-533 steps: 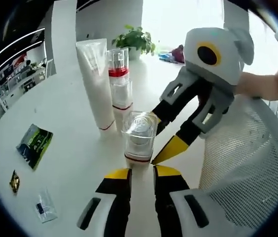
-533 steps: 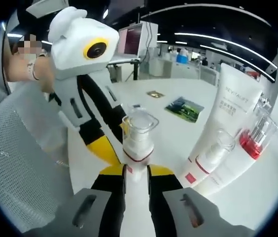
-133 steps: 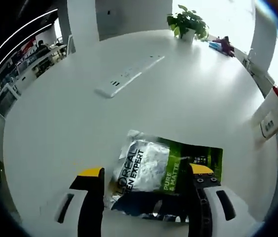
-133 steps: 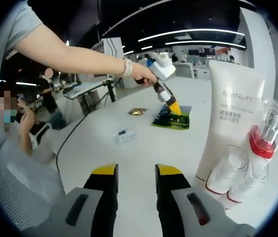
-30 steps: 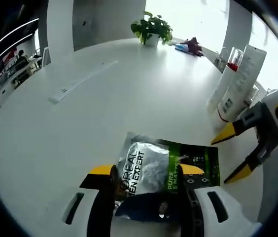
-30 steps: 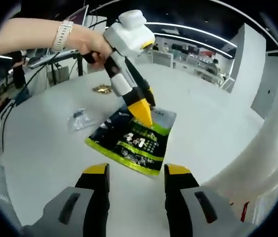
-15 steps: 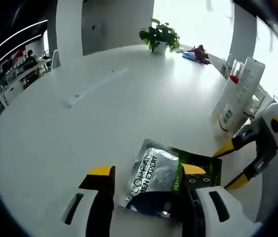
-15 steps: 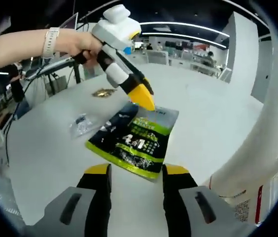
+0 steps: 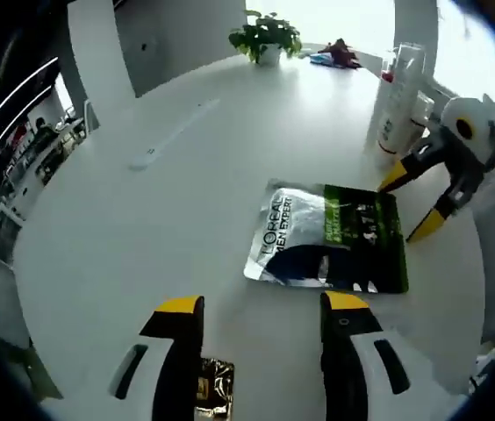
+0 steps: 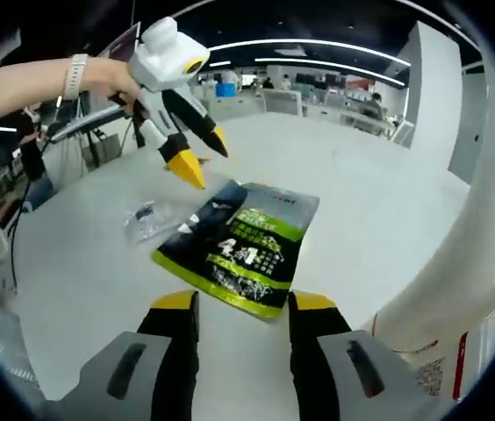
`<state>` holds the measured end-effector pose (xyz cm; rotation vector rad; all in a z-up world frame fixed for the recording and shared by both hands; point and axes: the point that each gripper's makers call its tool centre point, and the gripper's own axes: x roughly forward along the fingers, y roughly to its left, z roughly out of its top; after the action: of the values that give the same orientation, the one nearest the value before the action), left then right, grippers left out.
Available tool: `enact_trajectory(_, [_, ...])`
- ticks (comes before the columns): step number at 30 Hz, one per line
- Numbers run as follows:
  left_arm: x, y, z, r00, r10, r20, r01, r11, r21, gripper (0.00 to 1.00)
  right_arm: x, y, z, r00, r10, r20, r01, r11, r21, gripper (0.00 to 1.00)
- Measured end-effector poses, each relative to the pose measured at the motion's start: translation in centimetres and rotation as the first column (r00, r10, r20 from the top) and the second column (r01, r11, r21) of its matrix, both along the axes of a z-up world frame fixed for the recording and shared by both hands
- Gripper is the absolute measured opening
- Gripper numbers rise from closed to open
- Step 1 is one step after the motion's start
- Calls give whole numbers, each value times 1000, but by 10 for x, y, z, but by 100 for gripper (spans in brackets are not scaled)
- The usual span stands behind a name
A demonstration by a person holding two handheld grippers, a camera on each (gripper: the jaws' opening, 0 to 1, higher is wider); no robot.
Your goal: Arrange the skincare products in the storage area until every visible bottle or jar stands upright without overlapping.
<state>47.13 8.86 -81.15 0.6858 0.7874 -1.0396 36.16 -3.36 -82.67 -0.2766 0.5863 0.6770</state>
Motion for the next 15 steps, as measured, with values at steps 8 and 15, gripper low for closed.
enact_trajectory(8, [9, -5, -18, 973, -225, -51, 230, 958, 171, 56, 1, -1, 0, 1000, 3, -7, -3, 1000, -1, 39])
enact_trajectory(15, [20, -25, -19, 937, -340, -79, 349, 919, 184, 54, 2, -1, 0, 1000, 0, -11, 0, 1000, 1, 39])
